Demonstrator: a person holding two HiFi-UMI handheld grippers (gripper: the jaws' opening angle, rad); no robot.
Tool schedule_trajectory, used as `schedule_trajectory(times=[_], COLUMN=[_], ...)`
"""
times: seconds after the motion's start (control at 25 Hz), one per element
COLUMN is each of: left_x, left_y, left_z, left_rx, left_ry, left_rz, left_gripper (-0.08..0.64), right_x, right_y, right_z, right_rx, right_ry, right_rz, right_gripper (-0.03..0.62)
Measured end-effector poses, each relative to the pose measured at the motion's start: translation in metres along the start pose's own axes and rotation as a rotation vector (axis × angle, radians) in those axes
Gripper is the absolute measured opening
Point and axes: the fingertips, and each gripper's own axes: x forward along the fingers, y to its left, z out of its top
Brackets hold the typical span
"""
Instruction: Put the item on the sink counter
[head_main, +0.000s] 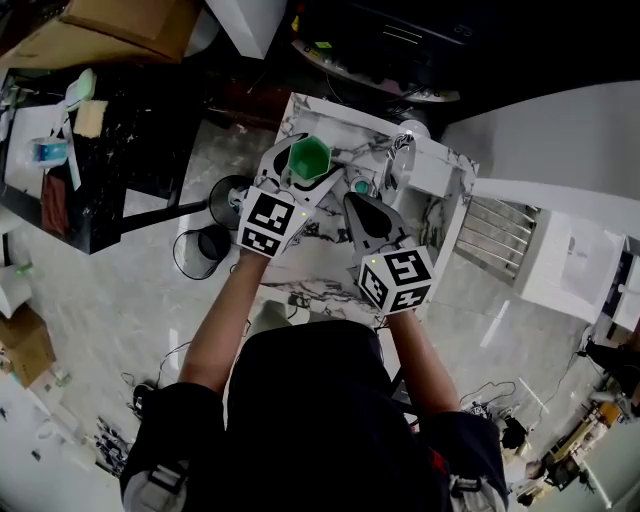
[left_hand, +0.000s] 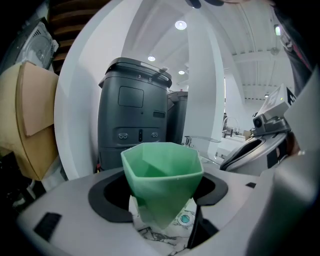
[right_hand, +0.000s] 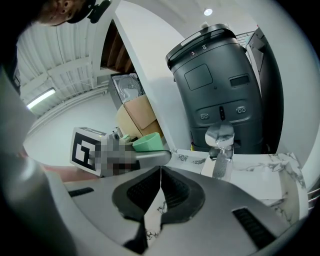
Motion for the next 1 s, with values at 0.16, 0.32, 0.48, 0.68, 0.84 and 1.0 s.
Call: schedule_trajectory(times=[0.16, 0.32, 0.48, 0.68, 0.84, 1.0], left_x=[0.009, 0.019, 0.028, 0.038, 0.046, 0.054], left_y=[0.002, 0.007, 0.013, 0.021, 0.025, 0.027], left_z=[-0.003, -0.008, -0.014, -0.018, -0.027, -0.032], left_rx=[-0.005, -0.016, -0.036, -0.015, 0.005, 0.031], left_ry=[-0.001, -0.01, -0.019, -0.03, -0.021, -0.002], left_rz=[0.006, 0.015, 0.034, 0.053, 0.061, 0.07], left_gripper=[0.334, 0.334, 0.334, 0.334, 0.334, 0.334], right_x=[-0.002, 0.0, 0.002, 0.003, 0.002, 0.001], right_y=[-0.002, -0.003, 0.0, -0.004, -0.006, -0.006], right_z=[0.0, 0.0, 0.0, -0.002, -0.005, -0.007], right_rx=[0.013, 0.017, 0.022, 0.022, 0.028, 0.022], right_ry=[-0.006, -0.009, -0.012, -0.004, 0.006, 0.015], right_rz=[-0.004, -0.005, -0.005, -0.028, -0.039, -0.041], right_gripper=[0.035, 0.035, 0.035, 0.035, 0.035, 0.035])
